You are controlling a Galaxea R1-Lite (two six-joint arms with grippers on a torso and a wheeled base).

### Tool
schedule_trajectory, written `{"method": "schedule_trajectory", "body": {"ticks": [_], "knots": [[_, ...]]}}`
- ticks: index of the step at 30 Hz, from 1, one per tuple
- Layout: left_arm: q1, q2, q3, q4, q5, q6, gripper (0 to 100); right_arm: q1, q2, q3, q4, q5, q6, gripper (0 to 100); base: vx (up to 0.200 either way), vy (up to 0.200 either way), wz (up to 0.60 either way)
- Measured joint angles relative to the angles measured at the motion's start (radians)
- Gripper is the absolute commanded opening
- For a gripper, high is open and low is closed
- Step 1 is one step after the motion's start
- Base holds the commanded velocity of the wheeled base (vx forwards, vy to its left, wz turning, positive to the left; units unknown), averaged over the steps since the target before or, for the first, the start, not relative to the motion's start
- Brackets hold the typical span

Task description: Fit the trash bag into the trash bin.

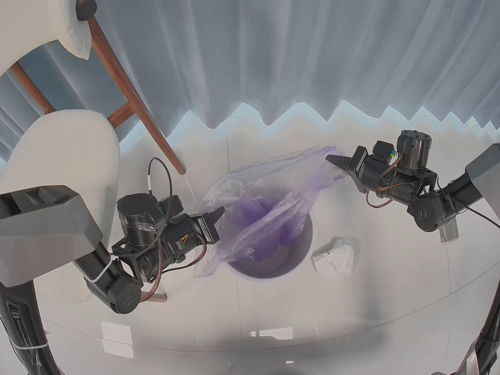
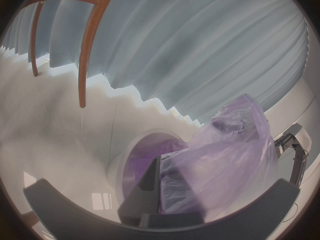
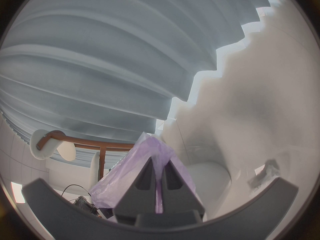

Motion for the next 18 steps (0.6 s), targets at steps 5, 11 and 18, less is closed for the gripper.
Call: {"method": "schedule_trajectory", "body": {"ticks": [5, 11, 18], "knots": [[0.018, 0.012, -0.036, 0.036, 0.013, -0.016, 0, -0.001, 0.069, -0.130, 0.043, 0.000, 0.001, 0, 0.000, 0.000, 0.00], [0.032, 0.020, -0.066, 0.077, 0.029, -0.037, 0, -0.001, 0.143, -0.282, 0.128, -0.003, 0.001, 0, 0.000, 0.000, 0.00], [0.057, 0.029, -0.088, 0.139, 0.039, -0.049, 0, 0.001, 0.225, -0.446, 0.248, -0.004, 0.000, 0, 0.000, 0.000, 0.00]]}}
